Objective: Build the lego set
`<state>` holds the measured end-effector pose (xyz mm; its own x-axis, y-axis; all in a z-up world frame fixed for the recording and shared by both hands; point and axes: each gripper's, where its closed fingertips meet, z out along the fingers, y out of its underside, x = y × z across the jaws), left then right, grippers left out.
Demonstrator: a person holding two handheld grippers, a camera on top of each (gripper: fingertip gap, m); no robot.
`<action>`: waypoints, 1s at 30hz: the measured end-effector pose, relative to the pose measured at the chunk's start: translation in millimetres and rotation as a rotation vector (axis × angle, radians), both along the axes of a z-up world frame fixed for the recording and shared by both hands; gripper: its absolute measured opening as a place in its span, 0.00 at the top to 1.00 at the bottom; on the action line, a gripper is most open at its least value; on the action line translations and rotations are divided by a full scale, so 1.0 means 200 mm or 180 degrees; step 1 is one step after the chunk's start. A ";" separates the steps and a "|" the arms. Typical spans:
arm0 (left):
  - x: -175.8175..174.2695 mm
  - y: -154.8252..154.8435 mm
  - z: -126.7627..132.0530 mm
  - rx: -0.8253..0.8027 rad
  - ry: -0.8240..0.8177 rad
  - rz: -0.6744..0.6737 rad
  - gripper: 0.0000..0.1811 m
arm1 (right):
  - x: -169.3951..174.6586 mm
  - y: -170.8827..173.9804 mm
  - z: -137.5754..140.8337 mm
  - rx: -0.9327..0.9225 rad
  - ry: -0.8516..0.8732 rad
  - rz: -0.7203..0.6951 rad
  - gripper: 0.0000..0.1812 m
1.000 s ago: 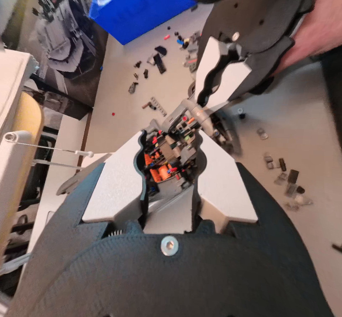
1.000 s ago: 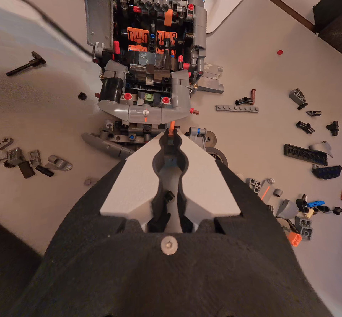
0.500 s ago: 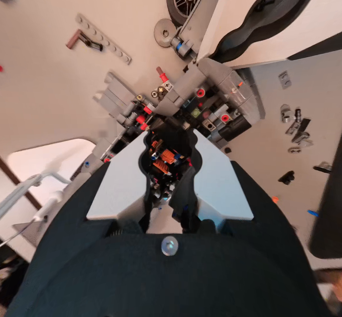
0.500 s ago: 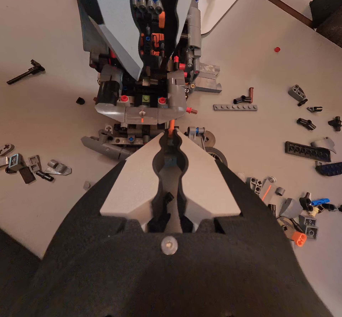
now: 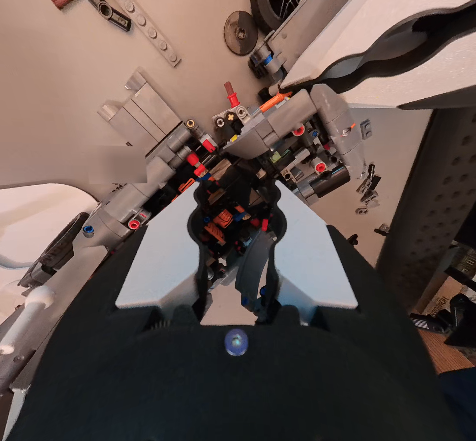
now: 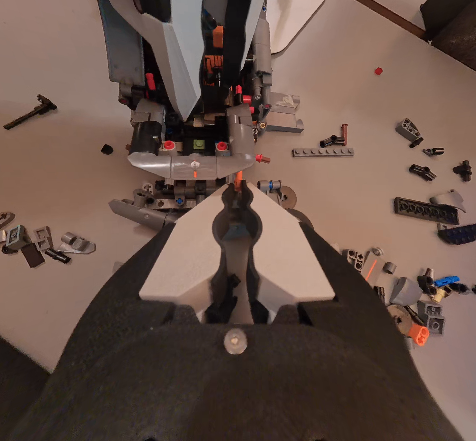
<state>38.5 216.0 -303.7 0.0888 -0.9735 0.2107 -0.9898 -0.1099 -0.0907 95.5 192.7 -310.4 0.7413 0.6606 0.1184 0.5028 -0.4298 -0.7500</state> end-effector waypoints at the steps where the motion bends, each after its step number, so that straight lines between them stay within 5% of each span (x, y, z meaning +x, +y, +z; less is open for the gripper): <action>1: 0.00 0.00 0.00 -0.0004 0.0000 0.0008 0.74 | 0.00 0.00 0.00 0.0027 -0.0075 0.0003 0.98; 30: 0.01 0.00 0.00 -0.0024 -0.0244 0.0034 0.76 | -0.02 0.00 0.01 0.0159 -0.0201 0.0098 0.99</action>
